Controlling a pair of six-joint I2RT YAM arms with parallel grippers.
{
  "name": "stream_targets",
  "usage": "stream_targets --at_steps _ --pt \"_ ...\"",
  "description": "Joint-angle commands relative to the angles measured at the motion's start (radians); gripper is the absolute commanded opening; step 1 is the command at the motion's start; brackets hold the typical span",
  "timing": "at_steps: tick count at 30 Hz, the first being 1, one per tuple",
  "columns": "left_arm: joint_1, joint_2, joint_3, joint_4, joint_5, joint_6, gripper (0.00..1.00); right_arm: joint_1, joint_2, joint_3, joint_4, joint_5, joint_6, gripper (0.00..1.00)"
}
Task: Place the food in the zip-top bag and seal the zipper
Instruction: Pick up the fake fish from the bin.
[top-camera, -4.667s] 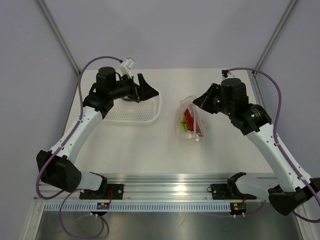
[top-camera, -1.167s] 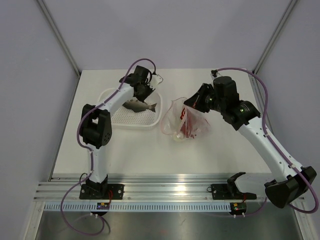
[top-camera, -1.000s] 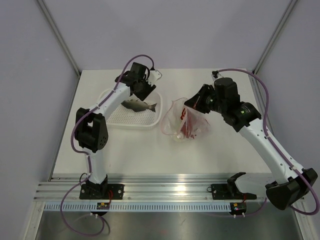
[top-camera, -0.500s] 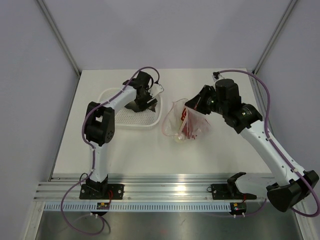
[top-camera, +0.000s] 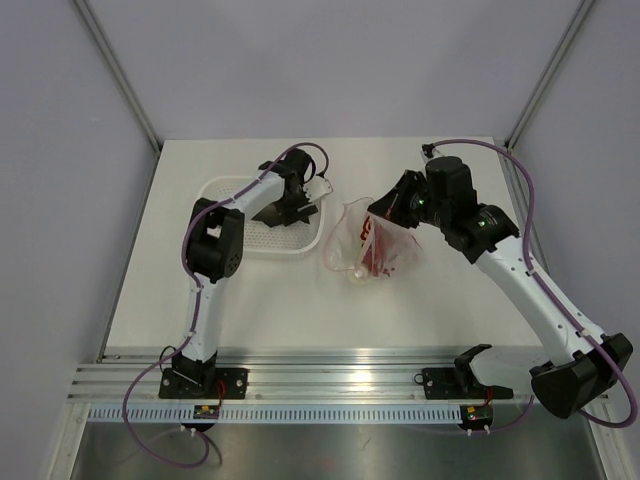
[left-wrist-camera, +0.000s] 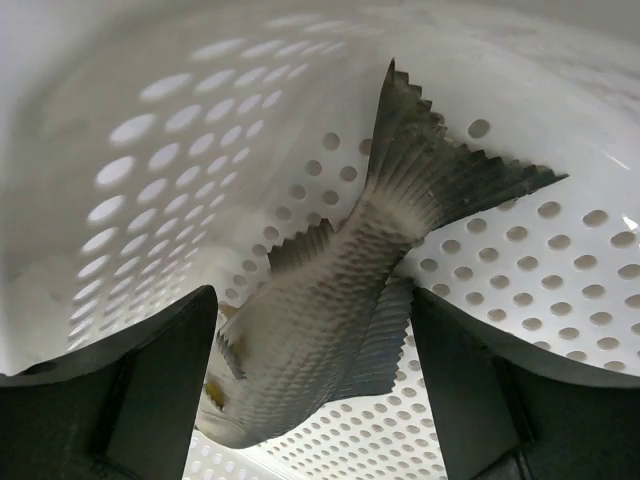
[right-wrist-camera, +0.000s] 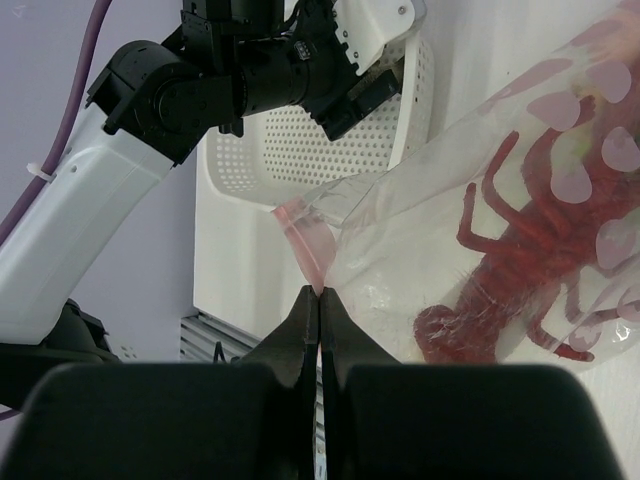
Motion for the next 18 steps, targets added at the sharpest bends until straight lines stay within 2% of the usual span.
stream_targets --at_steps 1,9,12,13,14,16,17,18 --pt "-0.001 0.063 0.029 -0.025 -0.02 0.007 0.8 0.003 0.004 0.031 0.048 0.005 -0.006 0.0" --pt "-0.001 0.054 0.008 0.0 -0.012 -0.01 0.61 0.003 0.022 0.04 0.053 -0.006 -0.005 0.0" --pt "-0.001 0.054 -0.006 0.026 -0.034 -0.016 0.33 0.003 0.019 0.04 0.053 -0.006 -0.003 0.0" --pt "-0.001 0.055 -0.006 0.029 -0.034 -0.022 0.18 0.003 0.018 0.04 0.053 -0.004 -0.003 0.0" --pt "-0.001 0.054 -0.003 0.029 -0.033 -0.027 0.12 0.003 0.016 0.04 0.051 -0.001 -0.003 0.0" --pt "-0.001 0.051 0.003 0.027 -0.033 -0.047 0.07 0.003 0.016 0.043 0.05 -0.001 -0.003 0.0" --pt "-0.001 0.045 0.005 0.024 -0.034 -0.048 0.0 0.003 0.018 0.045 0.05 -0.001 -0.005 0.0" --pt "-0.001 0.034 0.008 0.023 -0.04 -0.059 0.0 0.003 0.015 0.046 0.048 0.0 -0.005 0.0"
